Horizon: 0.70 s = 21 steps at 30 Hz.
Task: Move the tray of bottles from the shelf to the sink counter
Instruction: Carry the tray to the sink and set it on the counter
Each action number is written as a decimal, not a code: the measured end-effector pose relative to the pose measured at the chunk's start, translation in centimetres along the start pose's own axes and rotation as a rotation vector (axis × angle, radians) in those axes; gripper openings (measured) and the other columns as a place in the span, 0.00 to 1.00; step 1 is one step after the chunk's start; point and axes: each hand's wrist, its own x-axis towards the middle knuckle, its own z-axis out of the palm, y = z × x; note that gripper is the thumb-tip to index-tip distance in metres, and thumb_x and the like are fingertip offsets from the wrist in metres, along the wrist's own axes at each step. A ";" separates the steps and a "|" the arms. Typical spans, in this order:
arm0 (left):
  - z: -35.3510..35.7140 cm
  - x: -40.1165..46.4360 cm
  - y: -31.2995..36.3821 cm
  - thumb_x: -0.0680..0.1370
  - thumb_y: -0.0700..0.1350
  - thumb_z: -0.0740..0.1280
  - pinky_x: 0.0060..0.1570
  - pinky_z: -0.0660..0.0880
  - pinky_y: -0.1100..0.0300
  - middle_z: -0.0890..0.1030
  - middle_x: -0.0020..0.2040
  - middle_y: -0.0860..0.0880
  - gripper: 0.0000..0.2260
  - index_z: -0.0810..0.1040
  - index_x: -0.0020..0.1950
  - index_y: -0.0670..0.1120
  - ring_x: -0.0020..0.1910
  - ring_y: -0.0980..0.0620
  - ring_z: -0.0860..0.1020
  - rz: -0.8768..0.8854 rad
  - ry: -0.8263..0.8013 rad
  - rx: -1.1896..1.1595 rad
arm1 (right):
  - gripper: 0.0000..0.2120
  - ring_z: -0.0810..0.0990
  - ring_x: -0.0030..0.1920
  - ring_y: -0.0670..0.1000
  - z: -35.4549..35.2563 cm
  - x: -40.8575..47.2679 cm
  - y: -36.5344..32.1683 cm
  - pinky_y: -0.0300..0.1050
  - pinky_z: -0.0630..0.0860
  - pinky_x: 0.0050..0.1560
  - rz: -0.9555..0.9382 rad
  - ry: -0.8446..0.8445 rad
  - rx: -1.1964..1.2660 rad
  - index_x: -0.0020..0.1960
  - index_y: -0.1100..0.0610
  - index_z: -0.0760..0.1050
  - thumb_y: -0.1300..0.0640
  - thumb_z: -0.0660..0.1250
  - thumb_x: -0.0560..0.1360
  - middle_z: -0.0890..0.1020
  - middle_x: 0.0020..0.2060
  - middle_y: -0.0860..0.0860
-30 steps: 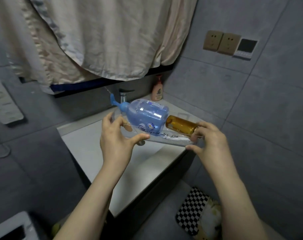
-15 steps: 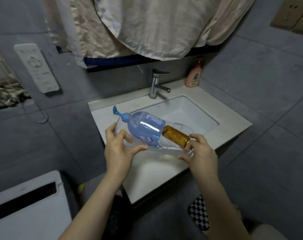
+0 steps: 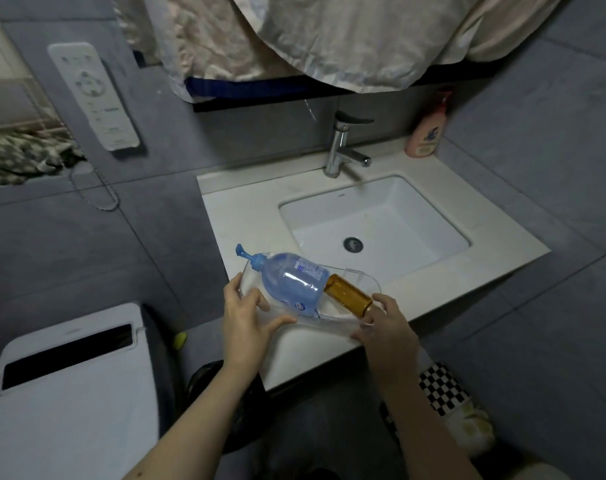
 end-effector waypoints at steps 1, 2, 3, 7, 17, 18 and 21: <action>0.2 -0.3 -0.4 0.60 0.49 0.81 0.57 0.71 0.57 0.67 0.68 0.43 0.20 0.73 0.36 0.41 0.65 0.52 0.66 -0.001 0.001 -0.003 | 0.17 0.80 0.44 0.49 0.5 -0.2 0.3 0.41 0.77 0.40 -0.014 -0.002 -0.005 0.49 0.62 0.76 0.58 0.77 0.63 0.79 0.57 0.52; 0.3 -0.7 -0.8 0.60 0.48 0.81 0.56 0.70 0.59 0.67 0.68 0.43 0.20 0.73 0.36 0.40 0.64 0.54 0.66 -0.004 0.004 -0.004 | 0.18 0.81 0.44 0.50 1.0 -0.3 0.6 0.41 0.77 0.39 -0.033 0.000 -0.019 0.48 0.61 0.77 0.58 0.77 0.62 0.80 0.56 0.52; 0.5 -1.1 -1.2 0.60 0.48 0.81 0.55 0.69 0.60 0.67 0.68 0.43 0.20 0.74 0.36 0.39 0.63 0.55 0.66 -0.009 0.009 0.000 | 0.18 0.81 0.44 0.50 1.4 -0.5 0.8 0.41 0.77 0.38 -0.049 -0.001 -0.033 0.48 0.61 0.77 0.58 0.78 0.62 0.80 0.55 0.53; 0.7 -2.2 -2.6 0.60 0.51 0.80 0.54 0.70 0.59 0.66 0.69 0.44 0.21 0.76 0.40 0.39 0.64 0.53 0.66 -0.036 0.006 0.023 | 0.19 0.82 0.46 0.51 2.8 -1.0 1.3 0.42 0.80 0.39 -0.092 -0.020 -0.072 0.47 0.61 0.77 0.57 0.79 0.60 0.81 0.54 0.54; 1.1 -4.3 -3.4 0.60 0.50 0.80 0.54 0.73 0.55 0.65 0.69 0.41 0.23 0.79 0.47 0.39 0.65 0.42 0.70 -0.145 0.028 0.056 | 0.23 0.82 0.50 0.52 3.8 -0.8 1.7 0.42 0.81 0.44 -0.160 -0.028 -0.128 0.51 0.60 0.77 0.56 0.79 0.59 0.82 0.52 0.55; 1.1 -4.3 -3.4 0.60 0.50 0.80 0.54 0.73 0.56 0.65 0.69 0.41 0.23 0.79 0.48 0.39 0.65 0.42 0.70 -0.156 0.026 0.054 | 0.22 0.82 0.50 0.52 3.9 -0.8 1.7 0.43 0.81 0.44 -0.161 -0.029 -0.132 0.50 0.60 0.78 0.56 0.79 0.59 0.82 0.52 0.55; 1.2 -4.5 -3.3 0.60 0.51 0.80 0.53 0.72 0.58 0.65 0.69 0.41 0.23 0.79 0.47 0.39 0.65 0.42 0.70 -0.174 0.025 0.062 | 0.22 0.81 0.50 0.53 4.1 -0.8 1.8 0.44 0.81 0.45 -0.150 -0.034 -0.120 0.51 0.60 0.77 0.57 0.79 0.59 0.82 0.53 0.55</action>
